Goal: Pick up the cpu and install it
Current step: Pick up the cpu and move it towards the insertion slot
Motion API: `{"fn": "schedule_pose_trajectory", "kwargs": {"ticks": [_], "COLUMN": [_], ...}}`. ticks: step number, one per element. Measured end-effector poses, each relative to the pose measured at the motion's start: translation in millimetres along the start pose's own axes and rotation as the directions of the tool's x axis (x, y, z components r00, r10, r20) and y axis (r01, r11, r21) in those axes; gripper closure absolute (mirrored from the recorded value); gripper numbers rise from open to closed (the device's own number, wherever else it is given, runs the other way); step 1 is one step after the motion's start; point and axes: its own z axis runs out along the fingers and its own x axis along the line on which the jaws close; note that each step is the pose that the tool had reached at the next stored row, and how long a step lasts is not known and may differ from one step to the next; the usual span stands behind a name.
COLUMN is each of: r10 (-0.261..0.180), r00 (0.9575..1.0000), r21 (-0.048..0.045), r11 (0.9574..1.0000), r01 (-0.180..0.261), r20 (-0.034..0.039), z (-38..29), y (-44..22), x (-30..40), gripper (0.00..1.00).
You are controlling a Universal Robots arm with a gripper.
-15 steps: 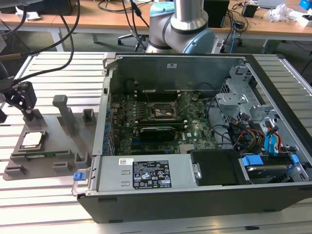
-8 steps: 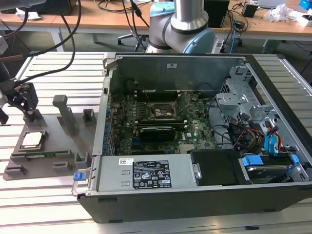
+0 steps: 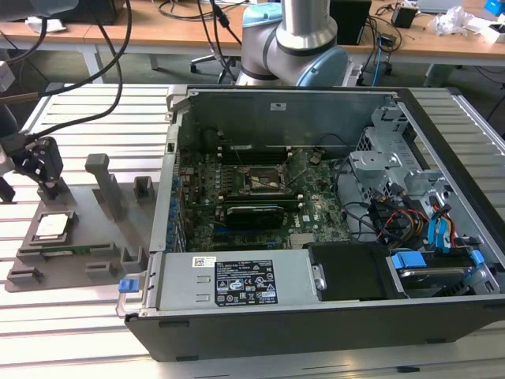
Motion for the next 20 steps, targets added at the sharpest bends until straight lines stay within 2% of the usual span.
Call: {"fn": "schedule_pose_trajectory", "kwargs": {"ticks": [8,20], "r10": [0.0,0.0], "r00": [1.0,1.0], "r21": [-0.0001,0.0], "r11": [1.0,1.0], "r01": [0.0,0.0], "r20": [0.0001,0.0001], "z": [4.0,13.7], "y": [-0.5,-1.8], "x": [0.1,0.4], "gripper": [0.32,0.32]}}
